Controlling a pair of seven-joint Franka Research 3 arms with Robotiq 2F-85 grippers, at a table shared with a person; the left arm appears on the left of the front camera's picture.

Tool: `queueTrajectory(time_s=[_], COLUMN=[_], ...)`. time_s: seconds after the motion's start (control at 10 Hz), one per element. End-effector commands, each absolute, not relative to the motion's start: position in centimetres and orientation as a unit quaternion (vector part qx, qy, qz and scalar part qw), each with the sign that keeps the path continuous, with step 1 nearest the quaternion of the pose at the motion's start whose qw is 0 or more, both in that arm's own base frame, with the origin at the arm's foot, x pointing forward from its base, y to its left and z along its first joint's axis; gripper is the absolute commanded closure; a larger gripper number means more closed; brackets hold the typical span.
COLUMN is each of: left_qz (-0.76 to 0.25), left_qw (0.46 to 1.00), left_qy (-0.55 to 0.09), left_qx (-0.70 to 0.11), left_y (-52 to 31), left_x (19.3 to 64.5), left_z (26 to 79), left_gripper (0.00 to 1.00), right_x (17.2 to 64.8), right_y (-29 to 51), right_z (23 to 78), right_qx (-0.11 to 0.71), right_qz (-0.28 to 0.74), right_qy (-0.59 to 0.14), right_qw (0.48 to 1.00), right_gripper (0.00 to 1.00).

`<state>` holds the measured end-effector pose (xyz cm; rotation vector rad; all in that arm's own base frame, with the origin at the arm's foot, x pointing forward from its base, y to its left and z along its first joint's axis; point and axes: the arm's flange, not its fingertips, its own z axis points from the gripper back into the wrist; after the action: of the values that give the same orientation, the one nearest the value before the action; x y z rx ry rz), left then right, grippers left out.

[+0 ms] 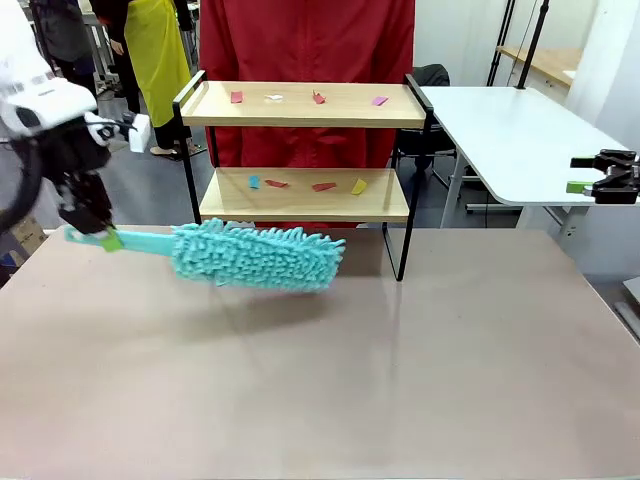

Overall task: Clean the shelf.
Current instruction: Clean the specific section of the Shelf indicated by the human with the Duster.

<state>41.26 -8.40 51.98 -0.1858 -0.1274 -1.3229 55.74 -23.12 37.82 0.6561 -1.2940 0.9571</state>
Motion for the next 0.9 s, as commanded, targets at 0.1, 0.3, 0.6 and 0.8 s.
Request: queueTrajectory(time_s=[0.1,0.3,0.6,0.8], left_qz=[-0.643,-0.652,-0.661,-0.655], left_qw=[0.765,0.753,0.736,0.746], left_qy=[0.023,0.052,0.09,0.076], left_qx=[0.028,0.068,0.11,0.09], left_y=[-7.6,-7.1,-7.3,-7.0], left_x=[39.4,37.8,35.8,36.3], left_z=[56.9,60.2,62.7,62.0], left_gripper=[0.87,0.87,0.87,0.87], right_x=[55.8,55.8,55.8,55.8], right_y=[-22.8,-22.8,-22.8,-22.8], right_z=[38.5,38.5,38.5,38.5], right_qx=[0.288,0.288,0.288,0.288], right_qz=[0.418,0.418,0.418,0.418], right_qy=[-0.563,-0.563,-0.563,-0.563], right_qw=[0.652,0.652,0.652,0.652], right_gripper=[0.0,0.0,0.0,0.0])
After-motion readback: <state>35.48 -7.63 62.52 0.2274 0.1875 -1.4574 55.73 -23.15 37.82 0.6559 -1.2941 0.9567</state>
